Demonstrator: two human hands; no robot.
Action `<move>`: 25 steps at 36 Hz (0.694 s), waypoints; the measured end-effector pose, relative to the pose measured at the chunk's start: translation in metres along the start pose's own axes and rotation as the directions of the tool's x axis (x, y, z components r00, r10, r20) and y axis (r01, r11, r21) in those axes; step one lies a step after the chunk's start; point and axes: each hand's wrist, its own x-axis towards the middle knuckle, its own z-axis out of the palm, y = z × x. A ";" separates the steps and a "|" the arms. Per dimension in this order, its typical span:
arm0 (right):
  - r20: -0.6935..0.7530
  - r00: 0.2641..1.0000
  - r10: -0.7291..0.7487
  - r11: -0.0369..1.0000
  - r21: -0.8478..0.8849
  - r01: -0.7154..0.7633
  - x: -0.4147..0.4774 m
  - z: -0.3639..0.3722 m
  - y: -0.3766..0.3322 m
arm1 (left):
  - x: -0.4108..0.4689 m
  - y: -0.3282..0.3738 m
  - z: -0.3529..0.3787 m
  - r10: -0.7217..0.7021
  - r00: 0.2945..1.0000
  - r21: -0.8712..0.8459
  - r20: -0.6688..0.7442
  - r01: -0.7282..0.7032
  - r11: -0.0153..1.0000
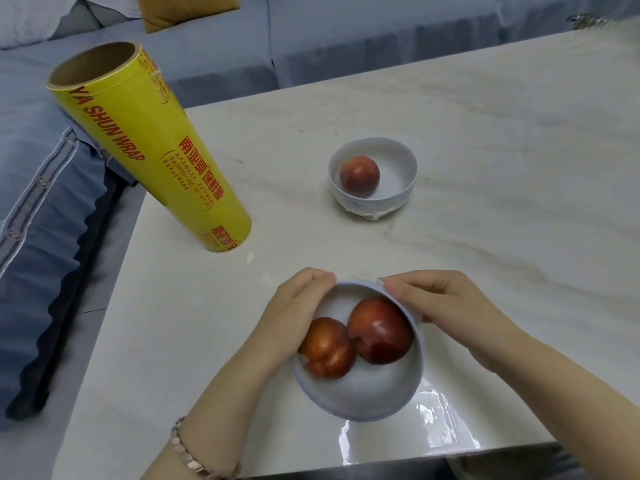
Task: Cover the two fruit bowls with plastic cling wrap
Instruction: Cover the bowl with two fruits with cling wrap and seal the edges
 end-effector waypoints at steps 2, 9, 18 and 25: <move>-0.006 1.000 0.014 1.000 0.011 -0.014 0.004 0.001 -0.004 | -0.002 0.001 0.001 -0.020 1.000 -0.046 0.019 0.021 0.999; -0.042 0.999 0.023 0.992 -0.121 -0.028 0.015 -0.005 -0.017 | -0.012 -0.003 0.010 0.052 0.998 -0.070 -0.032 -0.054 0.996; 0.181 0.879 0.442 0.885 0.071 -0.459 0.036 -0.009 -0.021 | -0.015 -0.016 0.009 0.188 0.980 -0.085 -0.057 -0.193 0.978; 0.386 0.632 0.672 0.737 -0.272 -0.618 0.045 -0.029 -0.045 | -0.013 -0.013 0.011 0.169 0.985 -0.031 -0.018 -0.170 0.985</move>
